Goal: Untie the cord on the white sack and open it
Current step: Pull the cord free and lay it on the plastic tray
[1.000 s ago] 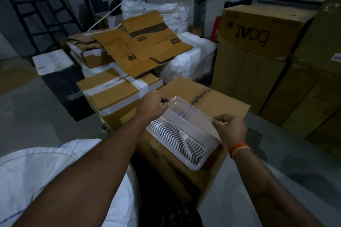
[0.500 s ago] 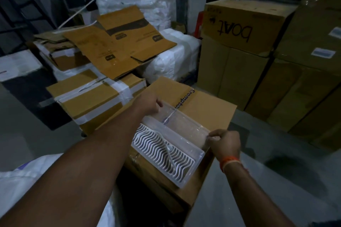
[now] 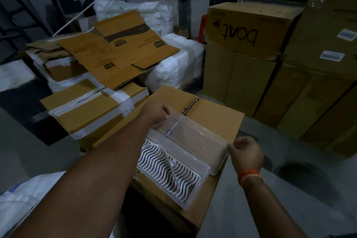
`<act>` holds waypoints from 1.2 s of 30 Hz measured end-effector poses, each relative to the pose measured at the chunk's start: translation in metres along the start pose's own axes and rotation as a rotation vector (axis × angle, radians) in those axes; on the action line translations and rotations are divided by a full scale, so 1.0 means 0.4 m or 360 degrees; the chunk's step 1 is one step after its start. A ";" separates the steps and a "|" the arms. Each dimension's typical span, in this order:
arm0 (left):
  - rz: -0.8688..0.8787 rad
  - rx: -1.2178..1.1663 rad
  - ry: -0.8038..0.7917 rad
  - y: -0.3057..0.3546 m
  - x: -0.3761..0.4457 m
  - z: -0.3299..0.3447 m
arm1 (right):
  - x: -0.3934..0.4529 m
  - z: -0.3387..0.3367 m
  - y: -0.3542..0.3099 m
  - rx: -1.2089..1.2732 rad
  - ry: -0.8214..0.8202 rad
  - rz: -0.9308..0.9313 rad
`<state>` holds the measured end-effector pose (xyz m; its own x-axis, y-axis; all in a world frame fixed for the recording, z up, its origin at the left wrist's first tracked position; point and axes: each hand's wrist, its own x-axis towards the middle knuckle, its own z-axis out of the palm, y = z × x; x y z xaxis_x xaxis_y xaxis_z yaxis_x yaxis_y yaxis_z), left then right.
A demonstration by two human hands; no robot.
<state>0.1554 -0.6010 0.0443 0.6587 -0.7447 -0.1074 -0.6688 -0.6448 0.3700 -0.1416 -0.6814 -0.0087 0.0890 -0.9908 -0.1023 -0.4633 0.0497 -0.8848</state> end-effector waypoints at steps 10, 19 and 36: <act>-0.0363 -0.0871 0.0521 0.028 -0.056 -0.076 | -0.034 -0.052 -0.068 0.0407 -0.0259 -0.0163; -0.0801 -0.1084 0.0643 -0.005 -0.151 -0.139 | -0.133 -0.066 -0.087 0.0771 -0.0165 0.0024; -0.0324 -0.0756 0.0566 -0.187 -0.414 -0.161 | -0.417 -0.117 -0.131 0.0106 -0.0135 -0.0414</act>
<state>0.1185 -0.4185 0.0939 0.8857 -0.4598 0.0644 -0.3455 -0.5602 0.7529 -0.1734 -0.5247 0.0759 0.2720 -0.9574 0.0968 -0.3563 -0.1937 -0.9141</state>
